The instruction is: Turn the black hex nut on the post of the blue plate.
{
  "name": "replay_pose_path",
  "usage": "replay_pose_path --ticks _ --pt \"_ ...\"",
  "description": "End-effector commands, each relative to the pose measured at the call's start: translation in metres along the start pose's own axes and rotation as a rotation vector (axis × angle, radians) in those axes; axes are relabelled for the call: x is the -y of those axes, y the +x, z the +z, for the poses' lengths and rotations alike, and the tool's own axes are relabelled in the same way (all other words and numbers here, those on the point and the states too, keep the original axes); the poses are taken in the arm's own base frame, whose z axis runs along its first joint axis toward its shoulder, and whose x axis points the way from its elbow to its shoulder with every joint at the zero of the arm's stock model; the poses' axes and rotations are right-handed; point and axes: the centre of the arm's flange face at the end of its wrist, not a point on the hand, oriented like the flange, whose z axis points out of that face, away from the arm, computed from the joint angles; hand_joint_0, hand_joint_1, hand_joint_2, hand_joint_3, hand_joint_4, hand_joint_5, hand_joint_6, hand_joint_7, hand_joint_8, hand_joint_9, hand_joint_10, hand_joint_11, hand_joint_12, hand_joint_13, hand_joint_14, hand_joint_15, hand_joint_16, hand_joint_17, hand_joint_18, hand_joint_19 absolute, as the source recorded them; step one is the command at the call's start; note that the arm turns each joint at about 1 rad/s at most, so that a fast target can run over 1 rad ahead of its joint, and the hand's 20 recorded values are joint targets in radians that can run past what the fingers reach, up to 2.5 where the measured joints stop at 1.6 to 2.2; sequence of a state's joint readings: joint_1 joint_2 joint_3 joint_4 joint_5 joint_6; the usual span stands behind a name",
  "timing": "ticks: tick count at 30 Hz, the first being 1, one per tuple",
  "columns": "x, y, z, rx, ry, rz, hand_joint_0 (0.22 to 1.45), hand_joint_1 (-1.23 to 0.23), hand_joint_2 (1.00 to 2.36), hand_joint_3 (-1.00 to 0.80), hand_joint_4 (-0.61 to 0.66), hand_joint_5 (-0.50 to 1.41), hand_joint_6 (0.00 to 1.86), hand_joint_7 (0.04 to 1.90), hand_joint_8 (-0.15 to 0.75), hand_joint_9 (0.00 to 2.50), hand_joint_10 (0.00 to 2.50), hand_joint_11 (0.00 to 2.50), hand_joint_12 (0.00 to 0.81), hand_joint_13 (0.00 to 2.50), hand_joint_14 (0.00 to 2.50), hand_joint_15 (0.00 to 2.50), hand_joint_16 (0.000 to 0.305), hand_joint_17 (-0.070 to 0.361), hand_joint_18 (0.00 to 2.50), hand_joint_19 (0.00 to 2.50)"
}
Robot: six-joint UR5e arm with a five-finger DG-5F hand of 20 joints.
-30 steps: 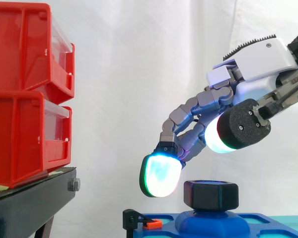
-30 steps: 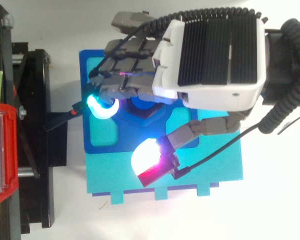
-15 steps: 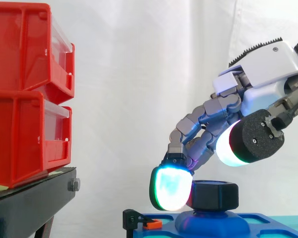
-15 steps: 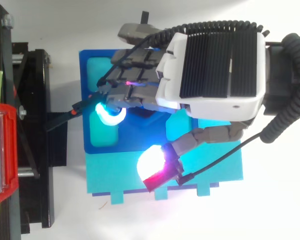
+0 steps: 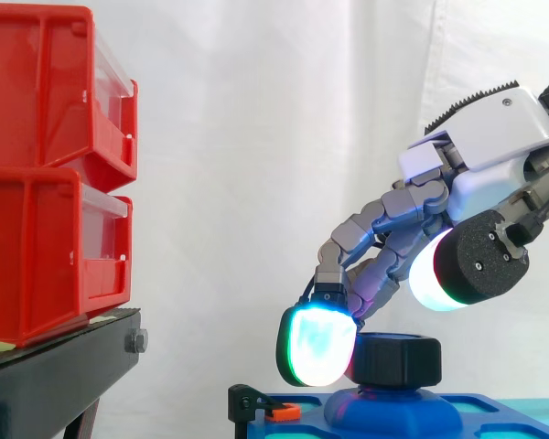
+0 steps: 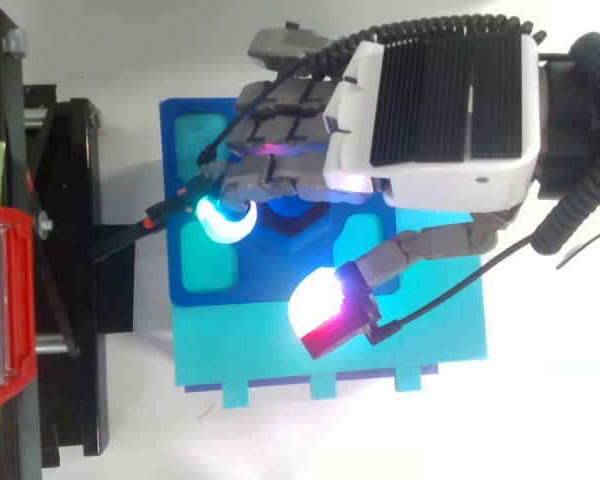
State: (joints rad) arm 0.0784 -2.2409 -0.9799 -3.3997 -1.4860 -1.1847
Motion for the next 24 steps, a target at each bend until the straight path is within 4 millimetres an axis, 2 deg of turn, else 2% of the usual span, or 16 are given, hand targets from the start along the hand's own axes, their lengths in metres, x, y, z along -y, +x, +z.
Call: replay_pose_path --ticks 1,15,24 --pt "0.004 -0.004 -0.001 0.004 -0.002 0.0 0.46 -0.43 1.0 -0.5 0.17 -0.19 0.5 0.76 0.248 0.48 0.0 0.0 0.363 0.31 0.0 0.02 0.059 0.133 0.09 0.03" --pt "0.021 -0.014 -0.003 0.009 -0.028 -0.009 0.46 -0.43 1.0 -0.5 0.17 -0.19 0.5 0.76 0.249 0.49 0.0 0.0 0.361 0.31 0.0 0.02 0.059 0.133 0.09 0.03" --pt "0.051 -0.024 -0.008 0.013 -0.06 -0.006 0.46 -0.43 1.0 -0.5 0.17 -0.19 0.5 0.76 0.249 0.48 0.0 0.0 0.361 0.31 0.0 0.02 0.059 0.133 0.09 0.04"
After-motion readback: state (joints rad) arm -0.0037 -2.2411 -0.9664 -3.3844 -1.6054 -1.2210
